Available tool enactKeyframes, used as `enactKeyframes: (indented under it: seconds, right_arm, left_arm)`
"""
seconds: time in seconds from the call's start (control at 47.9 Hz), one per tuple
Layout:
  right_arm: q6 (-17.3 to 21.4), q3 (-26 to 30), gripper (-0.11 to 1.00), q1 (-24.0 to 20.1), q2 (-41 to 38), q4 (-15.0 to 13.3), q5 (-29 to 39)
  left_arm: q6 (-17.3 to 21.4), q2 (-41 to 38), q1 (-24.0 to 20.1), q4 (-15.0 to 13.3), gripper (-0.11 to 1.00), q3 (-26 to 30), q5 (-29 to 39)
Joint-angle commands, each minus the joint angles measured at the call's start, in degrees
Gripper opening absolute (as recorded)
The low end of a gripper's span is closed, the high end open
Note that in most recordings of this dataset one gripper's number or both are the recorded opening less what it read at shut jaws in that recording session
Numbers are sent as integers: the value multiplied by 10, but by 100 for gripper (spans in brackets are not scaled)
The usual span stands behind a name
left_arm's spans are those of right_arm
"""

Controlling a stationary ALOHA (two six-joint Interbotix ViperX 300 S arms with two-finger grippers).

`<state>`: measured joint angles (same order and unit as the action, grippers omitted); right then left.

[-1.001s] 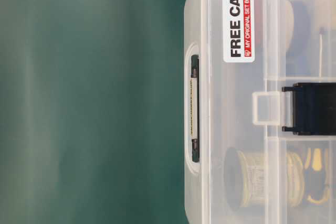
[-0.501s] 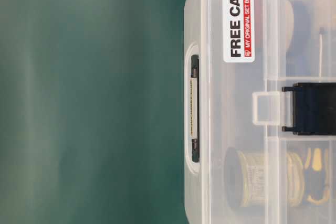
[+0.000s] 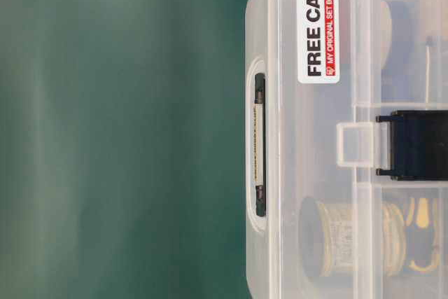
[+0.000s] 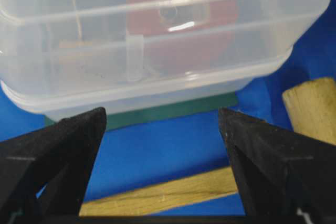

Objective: Open the tool box with both arms.
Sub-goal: 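Move both grippers inward to the left and right sides of the clear lid, then grip the lid edges with both grippers and lift it upward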

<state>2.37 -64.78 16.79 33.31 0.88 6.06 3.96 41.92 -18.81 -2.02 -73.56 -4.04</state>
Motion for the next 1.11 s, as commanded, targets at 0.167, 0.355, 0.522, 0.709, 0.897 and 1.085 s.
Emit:
enactKeyframes:
  seconds: [0.167,0.355,0.522,0.709,0.897,1.085]
  right_arm:
    - [1,12,85,2,-23,1,-35]
    - [1,23,85,-1,-47,2,-68]
    - [1,28,85,-6,-58,1,-83]
    - [2,29,85,-7,-59,3,-86]
    - [2,31,85,-7,-58,3,-91]
    - [2,37,85,-7,-55,3,-89]
  left_arm:
    - [-2,-61,7,-1,91,21,-68]
    - [-2,-91,25,-1,91,32,-112]
    - [-2,-119,27,-1,91,47,-121]
    - [-2,-141,33,-1,91,58,-124]
    - [-2,-135,34,-1,91,60,-124]
    - [-2,-126,34,-1,91,64,-124]
